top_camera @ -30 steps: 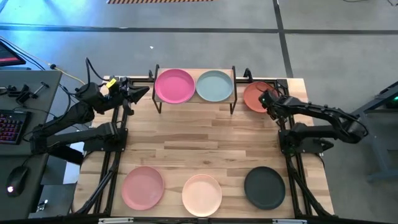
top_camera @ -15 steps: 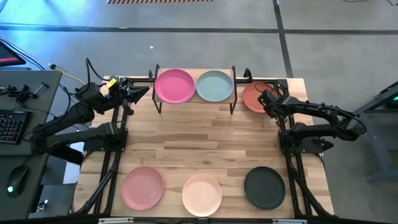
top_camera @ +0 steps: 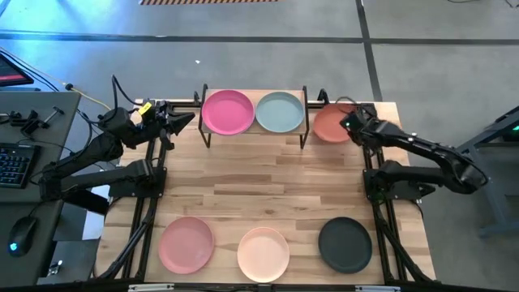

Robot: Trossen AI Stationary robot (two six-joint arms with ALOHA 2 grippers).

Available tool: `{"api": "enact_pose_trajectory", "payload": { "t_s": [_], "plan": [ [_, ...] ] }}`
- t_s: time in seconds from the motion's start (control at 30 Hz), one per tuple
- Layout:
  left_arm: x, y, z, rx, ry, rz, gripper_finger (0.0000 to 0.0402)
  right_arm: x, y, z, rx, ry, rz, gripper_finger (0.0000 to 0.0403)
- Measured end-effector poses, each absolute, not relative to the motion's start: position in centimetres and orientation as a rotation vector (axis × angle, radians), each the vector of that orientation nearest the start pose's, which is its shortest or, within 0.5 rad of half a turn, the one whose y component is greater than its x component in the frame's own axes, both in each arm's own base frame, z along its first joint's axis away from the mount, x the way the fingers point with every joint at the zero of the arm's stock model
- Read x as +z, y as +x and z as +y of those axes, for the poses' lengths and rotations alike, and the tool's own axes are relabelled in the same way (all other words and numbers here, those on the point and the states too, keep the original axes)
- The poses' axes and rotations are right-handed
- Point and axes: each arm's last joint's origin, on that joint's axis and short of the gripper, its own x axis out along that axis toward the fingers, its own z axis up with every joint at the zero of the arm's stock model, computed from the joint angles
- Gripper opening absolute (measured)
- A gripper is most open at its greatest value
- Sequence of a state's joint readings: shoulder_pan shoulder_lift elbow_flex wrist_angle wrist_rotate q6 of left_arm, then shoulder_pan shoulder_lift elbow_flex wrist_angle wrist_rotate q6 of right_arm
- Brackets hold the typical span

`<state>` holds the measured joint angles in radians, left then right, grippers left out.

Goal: Place and stack plates onto a shelf
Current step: Stack the orange plate on top of the gray plate on the shelf

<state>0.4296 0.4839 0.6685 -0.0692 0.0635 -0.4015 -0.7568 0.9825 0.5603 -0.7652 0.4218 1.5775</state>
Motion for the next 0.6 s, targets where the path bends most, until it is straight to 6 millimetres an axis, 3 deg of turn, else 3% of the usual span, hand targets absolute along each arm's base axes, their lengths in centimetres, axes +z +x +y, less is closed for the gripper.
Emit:
{"api": "enact_pose_trajectory", "payload": {
  "t_s": [0.4, 0.5, 0.6],
  "plan": [
    [34.1, 10.3, 4.5, 0.338, -0.368, -0.184, 0.0, 29.8, 8.8, -11.6, -1.705, 1.209, -0.141, 0.0],
    [34.1, 10.3, 4.5, 0.336, -0.381, -0.186, 0.0, 32.7, 9.1, -11.9, -1.64, 1.159, -0.168, 0.0],
    [34.1, 10.3, 4.5, 0.336, -0.383, -0.187, 0.0, 35.2, 10.3, -12.7, -1.467, 1.108, -0.109, 0.0]
  ]
}}
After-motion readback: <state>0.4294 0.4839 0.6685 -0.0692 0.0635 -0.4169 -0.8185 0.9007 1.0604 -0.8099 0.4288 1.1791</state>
